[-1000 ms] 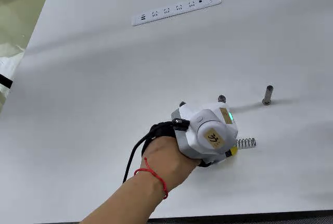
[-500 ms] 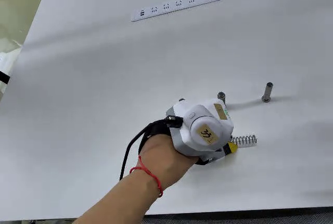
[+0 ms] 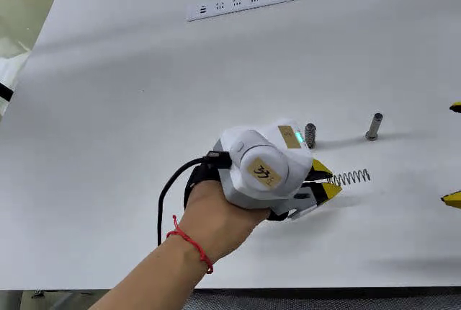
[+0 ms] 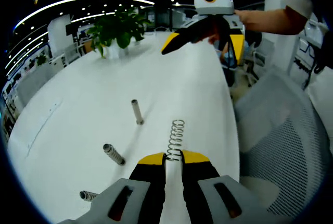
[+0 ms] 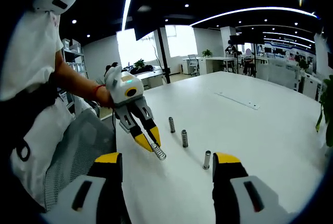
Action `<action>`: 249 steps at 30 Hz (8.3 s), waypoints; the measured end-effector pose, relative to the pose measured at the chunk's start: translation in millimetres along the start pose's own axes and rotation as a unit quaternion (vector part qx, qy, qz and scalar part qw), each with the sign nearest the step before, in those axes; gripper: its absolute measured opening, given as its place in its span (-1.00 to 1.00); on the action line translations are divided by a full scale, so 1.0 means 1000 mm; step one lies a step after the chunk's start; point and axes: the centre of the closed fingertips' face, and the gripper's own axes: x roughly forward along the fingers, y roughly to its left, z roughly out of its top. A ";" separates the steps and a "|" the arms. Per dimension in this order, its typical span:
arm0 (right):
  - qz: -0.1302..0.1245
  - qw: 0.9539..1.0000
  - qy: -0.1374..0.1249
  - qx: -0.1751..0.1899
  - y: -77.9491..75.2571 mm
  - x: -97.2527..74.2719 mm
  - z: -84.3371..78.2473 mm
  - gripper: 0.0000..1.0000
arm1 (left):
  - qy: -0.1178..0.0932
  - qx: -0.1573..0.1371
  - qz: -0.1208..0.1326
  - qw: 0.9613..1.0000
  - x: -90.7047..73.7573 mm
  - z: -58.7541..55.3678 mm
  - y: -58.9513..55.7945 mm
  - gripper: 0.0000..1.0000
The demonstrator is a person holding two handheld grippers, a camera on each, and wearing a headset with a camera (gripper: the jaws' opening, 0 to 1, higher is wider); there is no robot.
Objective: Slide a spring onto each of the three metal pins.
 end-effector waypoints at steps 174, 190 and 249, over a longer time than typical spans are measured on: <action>0.262 0.839 0.356 -0.316 0.058 0.038 0.061 -0.75 | -0.240 -0.054 -0.036 0.968 -0.064 0.087 -0.022 -0.60; 0.155 0.878 0.364 -0.271 0.005 0.037 0.059 -0.75 | -0.212 -0.057 0.040 0.975 -0.105 0.025 0.010 -0.08; 0.099 0.862 0.447 -0.216 -0.077 0.080 -0.035 -0.75 | -0.201 -0.110 0.091 0.969 -0.127 -0.037 0.057 0.80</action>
